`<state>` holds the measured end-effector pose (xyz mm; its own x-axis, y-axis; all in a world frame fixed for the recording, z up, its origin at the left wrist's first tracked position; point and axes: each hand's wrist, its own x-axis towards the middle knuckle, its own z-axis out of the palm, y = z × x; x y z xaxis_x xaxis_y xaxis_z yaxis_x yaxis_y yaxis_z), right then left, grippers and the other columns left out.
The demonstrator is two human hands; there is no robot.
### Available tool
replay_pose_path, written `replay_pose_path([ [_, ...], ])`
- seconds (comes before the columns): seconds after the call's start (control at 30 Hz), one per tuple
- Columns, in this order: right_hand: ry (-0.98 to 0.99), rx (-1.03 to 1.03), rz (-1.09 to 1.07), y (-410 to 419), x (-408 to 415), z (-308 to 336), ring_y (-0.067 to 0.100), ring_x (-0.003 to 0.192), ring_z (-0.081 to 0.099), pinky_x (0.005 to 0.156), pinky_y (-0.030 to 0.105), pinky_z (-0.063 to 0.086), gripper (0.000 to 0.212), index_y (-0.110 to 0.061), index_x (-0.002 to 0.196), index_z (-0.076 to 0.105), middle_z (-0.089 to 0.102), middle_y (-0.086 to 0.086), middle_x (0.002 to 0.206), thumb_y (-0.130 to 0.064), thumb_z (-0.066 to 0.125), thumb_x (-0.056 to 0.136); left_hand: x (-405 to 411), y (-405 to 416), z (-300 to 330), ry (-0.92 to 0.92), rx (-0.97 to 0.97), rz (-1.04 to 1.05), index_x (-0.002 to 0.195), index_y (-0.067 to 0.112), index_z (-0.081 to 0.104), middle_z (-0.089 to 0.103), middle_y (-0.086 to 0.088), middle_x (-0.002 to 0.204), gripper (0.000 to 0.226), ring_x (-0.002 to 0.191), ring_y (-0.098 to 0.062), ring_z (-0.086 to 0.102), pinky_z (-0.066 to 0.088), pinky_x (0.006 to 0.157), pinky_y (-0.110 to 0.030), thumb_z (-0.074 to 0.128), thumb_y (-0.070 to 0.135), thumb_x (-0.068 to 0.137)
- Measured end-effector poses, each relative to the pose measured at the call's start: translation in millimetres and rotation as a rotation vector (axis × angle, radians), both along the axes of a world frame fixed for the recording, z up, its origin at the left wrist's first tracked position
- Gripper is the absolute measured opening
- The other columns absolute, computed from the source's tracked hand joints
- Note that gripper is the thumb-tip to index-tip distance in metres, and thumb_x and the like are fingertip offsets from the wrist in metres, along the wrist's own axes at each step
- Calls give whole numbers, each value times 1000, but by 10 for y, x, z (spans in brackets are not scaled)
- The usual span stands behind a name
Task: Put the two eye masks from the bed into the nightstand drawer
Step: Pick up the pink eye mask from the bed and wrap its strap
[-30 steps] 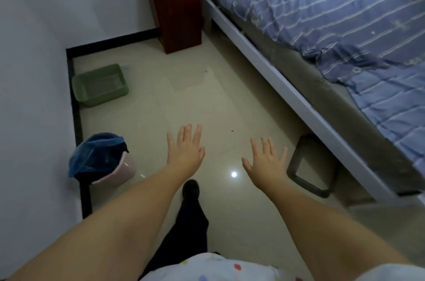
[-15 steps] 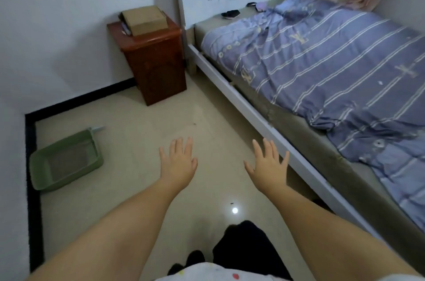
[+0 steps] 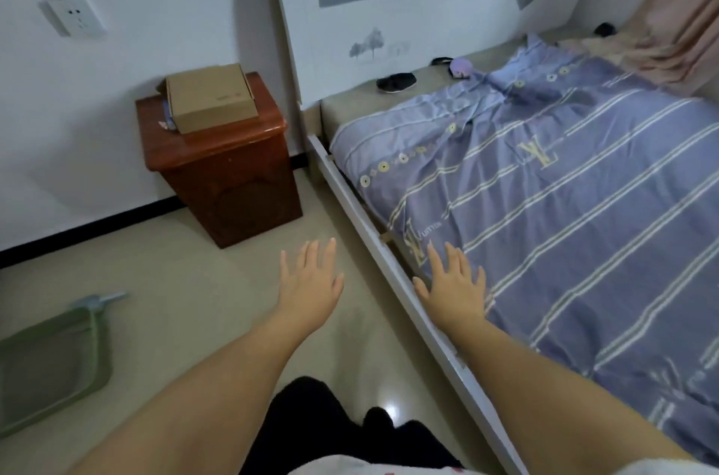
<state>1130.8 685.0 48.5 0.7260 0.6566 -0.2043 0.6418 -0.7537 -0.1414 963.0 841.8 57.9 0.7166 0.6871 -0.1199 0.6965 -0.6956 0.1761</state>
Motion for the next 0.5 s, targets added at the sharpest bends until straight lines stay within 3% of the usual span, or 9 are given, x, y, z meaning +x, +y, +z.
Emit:
replay_pose_path([
  [0.2,45,9,86,1269,1030,-189,25,144,7,114,57,8,63,-28,146,9,11,7,158,-51,31,92,995,1303,-273,84,-48,105,146,22,9,26,-9,153,61,142,-23,19,12,115,-55,34,42,94],
  [0.5,137,-30,-119,2941,2653,-502,25,143,10,112,56,12,61,-32,145,7,13,6,157,-54,27,92,2869,3341,-409,196,-74,-135,146,21,6,22,-13,153,60,142,-26,17,16,115,-52,29,44,96],
])
